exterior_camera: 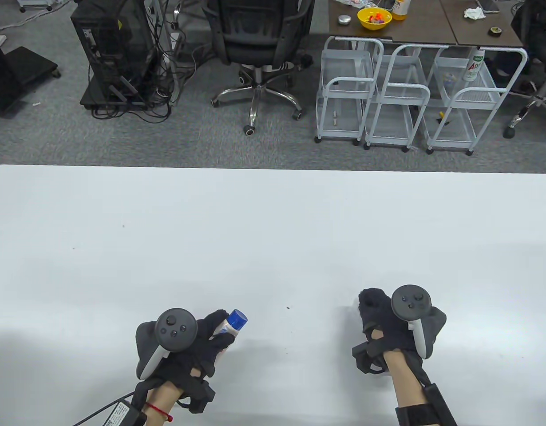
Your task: Squeeze hand cream onto cotton pad
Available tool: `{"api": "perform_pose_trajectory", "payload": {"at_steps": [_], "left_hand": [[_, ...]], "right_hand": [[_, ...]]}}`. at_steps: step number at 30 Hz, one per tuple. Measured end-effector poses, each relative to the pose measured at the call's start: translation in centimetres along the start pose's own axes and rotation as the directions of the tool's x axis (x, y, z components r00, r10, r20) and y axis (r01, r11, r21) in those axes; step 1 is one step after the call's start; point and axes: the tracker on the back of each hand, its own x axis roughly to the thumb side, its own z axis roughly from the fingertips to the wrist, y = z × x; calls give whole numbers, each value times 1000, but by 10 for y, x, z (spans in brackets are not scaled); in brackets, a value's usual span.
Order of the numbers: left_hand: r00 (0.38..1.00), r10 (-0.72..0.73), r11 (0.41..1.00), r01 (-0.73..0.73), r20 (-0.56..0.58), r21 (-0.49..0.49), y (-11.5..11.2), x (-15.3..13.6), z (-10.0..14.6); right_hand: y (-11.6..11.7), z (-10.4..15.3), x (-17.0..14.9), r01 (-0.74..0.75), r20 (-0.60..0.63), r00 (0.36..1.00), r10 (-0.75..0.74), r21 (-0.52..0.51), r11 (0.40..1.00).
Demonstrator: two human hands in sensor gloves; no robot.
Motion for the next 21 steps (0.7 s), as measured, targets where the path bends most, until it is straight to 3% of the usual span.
{"api": "perform_pose_trajectory", "payload": {"at_steps": [5, 11, 21], "left_hand": [[1000, -22, 1000, 22, -7, -9, -2, 1, 0], [1000, -23, 1000, 23, -9, -9, -1, 0, 1], [997, -77, 995, 78, -24, 61, 4, 0, 1]], "right_hand": [[-5, -4, -6, -28, -30, 999, 26, -59, 998], [-13, -6, -12, -46, -68, 997, 42, -60, 997], [-27, 19, 10, -52, 74, 996, 49, 40, 998]]}}
